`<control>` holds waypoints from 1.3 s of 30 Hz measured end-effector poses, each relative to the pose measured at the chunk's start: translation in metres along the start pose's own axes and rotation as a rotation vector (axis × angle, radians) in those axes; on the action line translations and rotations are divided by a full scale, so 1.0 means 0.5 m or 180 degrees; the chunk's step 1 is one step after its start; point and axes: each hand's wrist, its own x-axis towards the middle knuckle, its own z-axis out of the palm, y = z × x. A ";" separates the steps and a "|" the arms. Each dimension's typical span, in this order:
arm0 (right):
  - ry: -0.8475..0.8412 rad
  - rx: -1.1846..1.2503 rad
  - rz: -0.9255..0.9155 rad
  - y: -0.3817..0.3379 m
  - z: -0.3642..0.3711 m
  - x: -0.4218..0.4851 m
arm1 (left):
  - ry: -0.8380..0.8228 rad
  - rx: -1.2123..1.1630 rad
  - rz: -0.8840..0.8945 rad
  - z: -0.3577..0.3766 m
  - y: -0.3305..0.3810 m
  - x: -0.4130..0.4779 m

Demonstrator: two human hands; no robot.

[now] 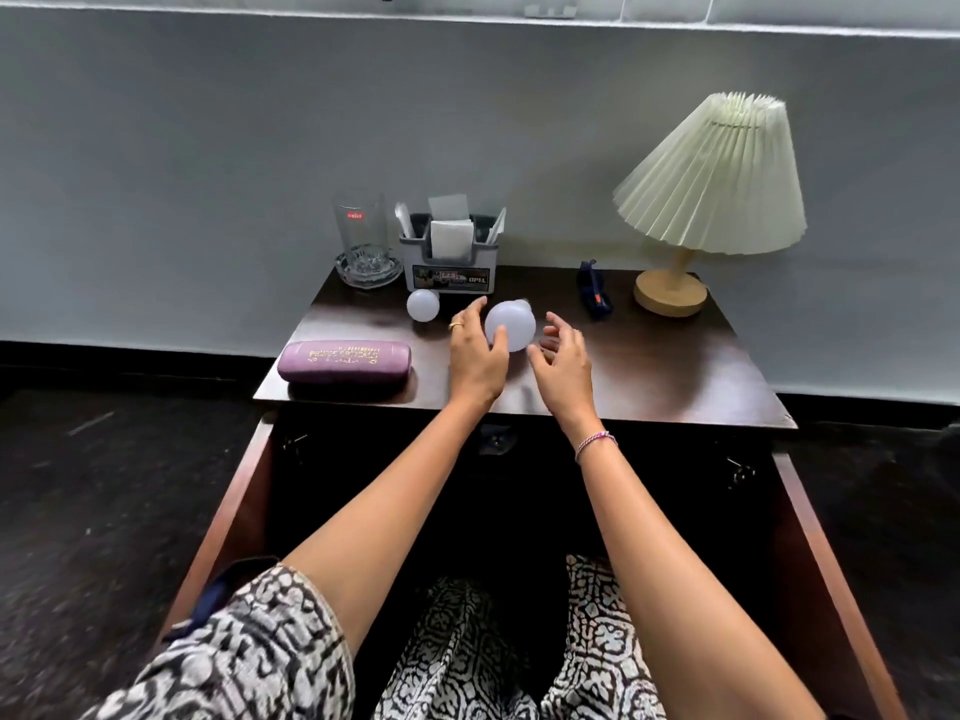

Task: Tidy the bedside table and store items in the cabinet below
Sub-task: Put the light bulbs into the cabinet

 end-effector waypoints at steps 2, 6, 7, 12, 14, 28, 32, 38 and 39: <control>-0.0079 -0.0028 -0.0073 0.005 0.001 0.005 | -0.0013 -0.0020 0.0009 0.000 0.001 0.004; -0.0122 0.0109 -0.0156 0.016 -0.002 0.007 | -0.0071 -0.0177 0.0030 -0.002 -0.001 0.003; -0.0107 0.0192 -0.0145 0.018 -0.003 0.007 | -0.0087 -0.0209 0.0034 -0.003 -0.002 0.001; 0.0060 0.0568 -0.0132 0.012 -0.011 -0.009 | -0.0104 -0.0335 0.0140 -0.017 0.002 -0.017; 0.0068 0.0672 -0.0073 0.006 -0.019 -0.021 | -0.0092 -0.0402 0.0202 -0.025 0.005 -0.031; 0.0022 0.1170 -0.0394 0.000 -0.110 -0.215 | 0.0159 -0.0881 0.0787 -0.064 0.027 -0.227; -0.0080 0.1438 -0.0358 0.024 -0.132 -0.260 | 0.0089 -0.0953 0.0913 -0.065 0.021 -0.278; -0.0217 0.1367 -0.0256 0.083 -0.147 -0.292 | -0.0178 -0.0826 0.0984 -0.045 -0.030 -0.320; -0.0263 0.1339 -0.0143 0.095 -0.146 -0.293 | -0.0224 -0.0781 0.0961 -0.041 -0.043 -0.323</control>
